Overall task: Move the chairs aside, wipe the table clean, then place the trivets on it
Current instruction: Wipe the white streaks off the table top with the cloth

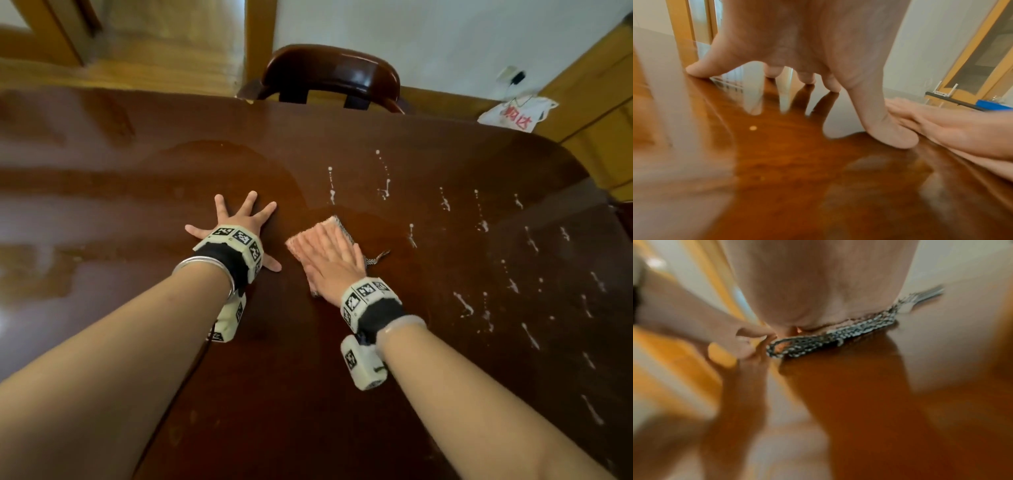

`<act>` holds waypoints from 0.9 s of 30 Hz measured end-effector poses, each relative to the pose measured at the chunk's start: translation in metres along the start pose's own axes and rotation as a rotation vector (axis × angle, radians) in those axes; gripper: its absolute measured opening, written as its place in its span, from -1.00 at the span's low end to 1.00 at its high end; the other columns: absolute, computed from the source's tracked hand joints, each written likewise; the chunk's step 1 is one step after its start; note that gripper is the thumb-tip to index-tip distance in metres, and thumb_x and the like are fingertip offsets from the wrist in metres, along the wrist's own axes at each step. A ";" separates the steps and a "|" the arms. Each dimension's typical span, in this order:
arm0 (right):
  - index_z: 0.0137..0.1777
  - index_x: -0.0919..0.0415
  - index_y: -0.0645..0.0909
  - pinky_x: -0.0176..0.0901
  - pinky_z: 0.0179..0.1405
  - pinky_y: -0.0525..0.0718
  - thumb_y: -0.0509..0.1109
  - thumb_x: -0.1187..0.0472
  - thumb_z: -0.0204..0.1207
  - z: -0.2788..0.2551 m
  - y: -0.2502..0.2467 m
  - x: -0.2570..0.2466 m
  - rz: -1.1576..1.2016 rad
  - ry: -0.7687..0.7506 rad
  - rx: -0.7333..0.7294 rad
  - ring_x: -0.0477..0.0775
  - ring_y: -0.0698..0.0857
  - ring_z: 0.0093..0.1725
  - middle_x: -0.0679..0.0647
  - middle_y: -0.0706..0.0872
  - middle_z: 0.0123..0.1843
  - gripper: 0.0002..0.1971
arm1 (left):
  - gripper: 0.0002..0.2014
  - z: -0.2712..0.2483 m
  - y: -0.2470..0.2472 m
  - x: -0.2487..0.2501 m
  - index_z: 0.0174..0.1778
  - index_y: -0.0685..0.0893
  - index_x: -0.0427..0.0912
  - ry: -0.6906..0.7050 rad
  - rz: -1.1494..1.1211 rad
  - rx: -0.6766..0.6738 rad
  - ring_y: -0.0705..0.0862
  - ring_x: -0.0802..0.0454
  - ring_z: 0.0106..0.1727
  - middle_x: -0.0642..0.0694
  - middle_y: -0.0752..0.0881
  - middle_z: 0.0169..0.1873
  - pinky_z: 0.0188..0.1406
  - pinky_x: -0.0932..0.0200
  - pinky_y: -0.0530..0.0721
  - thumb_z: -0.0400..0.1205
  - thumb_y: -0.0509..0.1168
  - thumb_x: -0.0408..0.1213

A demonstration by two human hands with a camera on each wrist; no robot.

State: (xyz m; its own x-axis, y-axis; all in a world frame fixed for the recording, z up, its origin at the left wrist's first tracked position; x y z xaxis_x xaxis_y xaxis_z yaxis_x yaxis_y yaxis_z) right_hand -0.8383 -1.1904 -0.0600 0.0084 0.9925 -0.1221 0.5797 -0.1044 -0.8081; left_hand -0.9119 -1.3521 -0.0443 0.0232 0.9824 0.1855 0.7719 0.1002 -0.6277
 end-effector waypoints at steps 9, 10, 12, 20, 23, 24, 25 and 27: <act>0.63 -0.30 -0.36 0.25 0.62 -0.32 -0.07 0.11 0.76 0.030 -0.033 0.029 0.120 0.128 0.077 0.11 -0.46 0.63 -0.15 -0.46 0.66 -0.37 | 0.19 0.019 -0.022 0.008 0.55 -0.16 0.50 -0.020 -0.112 0.051 -0.52 -0.36 0.55 0.30 -0.40 0.58 0.23 -0.81 -0.15 0.22 0.60 0.13; 0.63 -0.31 -0.37 0.21 0.59 -0.34 -0.07 0.13 0.75 0.027 -0.027 0.028 0.072 0.049 0.069 0.04 -0.47 0.62 -0.20 -0.47 0.65 -0.36 | 0.19 0.024 -0.028 0.008 0.56 -0.16 0.49 -0.024 -0.109 0.057 -0.51 -0.37 0.55 0.29 -0.40 0.58 0.24 -0.80 -0.15 0.23 0.60 0.14; 0.62 -0.33 -0.38 0.13 0.57 -0.36 -0.12 0.07 0.75 0.022 -0.019 0.045 0.019 -0.032 0.073 -0.05 -0.47 0.61 -0.26 -0.48 0.64 -0.40 | 0.20 0.035 -0.041 0.004 0.57 -0.17 0.46 -0.030 -0.105 0.071 -0.48 -0.37 0.56 0.27 -0.39 0.59 0.25 -0.80 -0.12 0.22 0.59 0.16; 0.68 -0.15 -0.33 0.36 0.60 -0.28 -0.06 0.25 0.71 0.118 -0.095 0.046 0.173 0.277 0.157 0.30 -0.41 0.64 0.05 -0.43 0.69 -0.33 | 0.33 0.066 -0.074 -0.013 0.55 -0.24 0.47 -0.037 -0.067 0.099 -0.49 -0.35 0.56 0.28 -0.42 0.58 0.17 -0.84 -0.05 0.08 0.62 0.22; 0.67 -0.22 -0.29 0.33 0.61 -0.24 -0.05 0.08 0.74 0.141 -0.098 0.024 0.113 0.152 0.173 0.29 -0.36 0.66 0.02 -0.37 0.71 -0.38 | 0.36 0.070 -0.074 -0.012 0.53 -0.28 0.48 -0.047 -0.062 0.080 -0.52 -0.36 0.54 0.28 -0.45 0.57 0.15 -0.86 -0.05 0.05 0.63 0.22; 0.66 -0.25 -0.33 0.31 0.61 -0.25 -0.03 0.05 0.73 0.139 -0.092 0.015 0.053 0.081 0.172 0.24 -0.38 0.66 -0.02 -0.40 0.70 -0.36 | 0.36 0.070 -0.075 -0.012 0.53 -0.29 0.48 -0.050 -0.062 0.074 -0.52 -0.36 0.54 0.28 -0.45 0.56 0.15 -0.86 -0.05 0.05 0.63 0.21; 0.63 -0.27 -0.38 0.28 0.61 -0.27 -0.02 0.03 0.72 0.131 -0.085 0.009 -0.005 0.010 0.167 0.17 -0.41 0.66 -0.07 -0.43 0.69 -0.34 | 0.36 0.071 -0.075 -0.012 0.53 -0.29 0.48 -0.051 -0.065 0.069 -0.53 -0.36 0.54 0.28 -0.45 0.57 0.14 -0.86 -0.05 0.06 0.64 0.20; 0.61 -0.27 -0.45 0.21 0.59 -0.33 -0.02 0.07 0.72 0.109 -0.072 0.012 -0.067 -0.069 0.125 0.03 -0.46 0.63 -0.17 -0.50 0.65 -0.31 | 0.36 0.070 -0.075 -0.011 0.53 -0.29 0.48 -0.051 -0.069 0.058 -0.53 -0.37 0.54 0.27 -0.46 0.57 0.14 -0.86 -0.05 0.07 0.64 0.19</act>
State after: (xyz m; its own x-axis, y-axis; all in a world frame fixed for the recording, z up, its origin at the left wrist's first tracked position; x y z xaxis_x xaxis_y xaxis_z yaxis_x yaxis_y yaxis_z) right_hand -0.9688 -1.1782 -0.0664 -0.0855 0.9912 -0.1009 0.4712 -0.0490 -0.8807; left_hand -1.0152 -1.3589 -0.0521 -0.0617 0.9795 0.1918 0.7322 0.1750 -0.6582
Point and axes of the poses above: each hand's wrist, its own z-axis towards the middle knuckle, its own y-axis out of the palm, x = y × z, the point moved 5 cm from there along z, towards the middle knuckle
